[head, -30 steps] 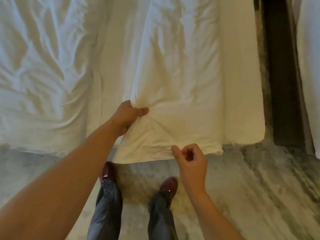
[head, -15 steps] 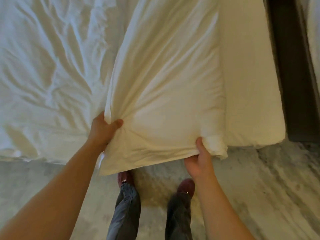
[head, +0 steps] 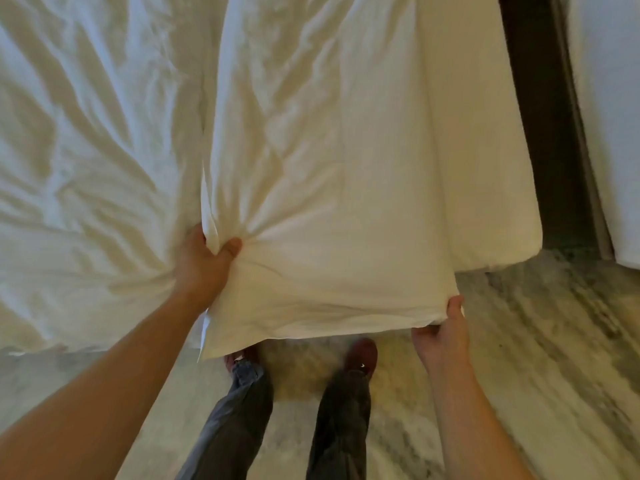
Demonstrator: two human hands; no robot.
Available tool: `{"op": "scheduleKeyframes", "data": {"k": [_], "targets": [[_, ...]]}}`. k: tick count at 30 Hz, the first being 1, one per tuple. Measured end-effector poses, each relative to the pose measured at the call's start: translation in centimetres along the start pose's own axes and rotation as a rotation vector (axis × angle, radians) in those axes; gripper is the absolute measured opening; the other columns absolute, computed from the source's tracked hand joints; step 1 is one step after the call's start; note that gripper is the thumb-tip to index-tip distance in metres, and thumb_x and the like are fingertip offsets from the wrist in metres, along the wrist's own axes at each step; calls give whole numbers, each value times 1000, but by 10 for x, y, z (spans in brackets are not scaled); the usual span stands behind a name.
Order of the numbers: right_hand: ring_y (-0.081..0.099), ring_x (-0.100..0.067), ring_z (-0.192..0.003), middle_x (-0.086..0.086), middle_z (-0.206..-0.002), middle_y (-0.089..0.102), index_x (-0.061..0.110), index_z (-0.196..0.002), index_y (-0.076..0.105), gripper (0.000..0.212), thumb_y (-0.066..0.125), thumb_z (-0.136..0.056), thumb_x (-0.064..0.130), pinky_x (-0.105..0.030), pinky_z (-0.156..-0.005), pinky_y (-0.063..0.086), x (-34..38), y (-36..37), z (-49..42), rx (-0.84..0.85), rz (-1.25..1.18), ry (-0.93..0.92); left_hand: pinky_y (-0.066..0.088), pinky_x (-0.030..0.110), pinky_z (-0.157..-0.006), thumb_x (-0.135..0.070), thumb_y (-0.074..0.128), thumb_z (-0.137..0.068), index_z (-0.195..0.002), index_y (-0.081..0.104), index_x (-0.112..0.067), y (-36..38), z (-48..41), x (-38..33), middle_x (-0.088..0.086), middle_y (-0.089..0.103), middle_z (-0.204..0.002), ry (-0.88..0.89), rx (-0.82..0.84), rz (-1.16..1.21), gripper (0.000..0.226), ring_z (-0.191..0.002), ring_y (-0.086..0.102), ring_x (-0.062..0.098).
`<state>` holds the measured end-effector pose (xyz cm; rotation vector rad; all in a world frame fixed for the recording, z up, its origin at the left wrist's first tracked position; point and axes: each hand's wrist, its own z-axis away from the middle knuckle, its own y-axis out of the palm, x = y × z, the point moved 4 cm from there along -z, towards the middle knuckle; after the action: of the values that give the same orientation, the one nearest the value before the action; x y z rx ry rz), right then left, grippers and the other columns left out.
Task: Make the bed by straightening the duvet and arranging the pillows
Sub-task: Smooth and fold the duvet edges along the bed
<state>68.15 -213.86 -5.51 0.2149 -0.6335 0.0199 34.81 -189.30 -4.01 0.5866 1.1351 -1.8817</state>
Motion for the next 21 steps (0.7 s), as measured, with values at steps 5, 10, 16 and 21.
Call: {"op": "scheduleKeyframes", "data": {"k": [5, 10, 16, 21], "targets": [[65, -25, -128, -2, -137, 70, 27, -143, 60, 59, 38, -103, 63, -39, -104, 55, -17, -15, -7, -48, 59, -2, 47, 38, -91, -28, 77, -91, -141, 54, -16, 0, -5, -2, -5, 60, -117, -9, 29, 30, 56, -106, 57, 20], [71, -23, -117, -4, -127, 74, 26, -139, 65, 59, 48, -95, 61, -35, -95, 60, -10, -29, -14, -21, 4, 21, 47, 36, -90, -25, 74, -94, -141, 54, -15, 2, -6, 0, -3, 62, -120, 4, 37, 73, 52, -107, 58, 20], [75, -14, -79, 3, -87, 79, 15, -140, 60, 46, 39, -110, 43, -27, -64, 62, -18, -45, -15, -131, 63, 37, 47, 36, -91, -26, 66, -99, -138, 57, -18, 0, -1, 9, -4, 65, -117, 5, -31, 32, 41, -104, 59, 19], [61, -15, -83, 4, -70, 77, 19, -109, 64, 35, 40, -110, 45, -30, -69, 48, -25, -41, -19, -182, 117, 104, 44, 32, -88, -29, 67, -99, -139, 57, -12, 5, -4, 3, 0, 65, -121, -100, -13, 20, 45, -106, 57, 19]]}}
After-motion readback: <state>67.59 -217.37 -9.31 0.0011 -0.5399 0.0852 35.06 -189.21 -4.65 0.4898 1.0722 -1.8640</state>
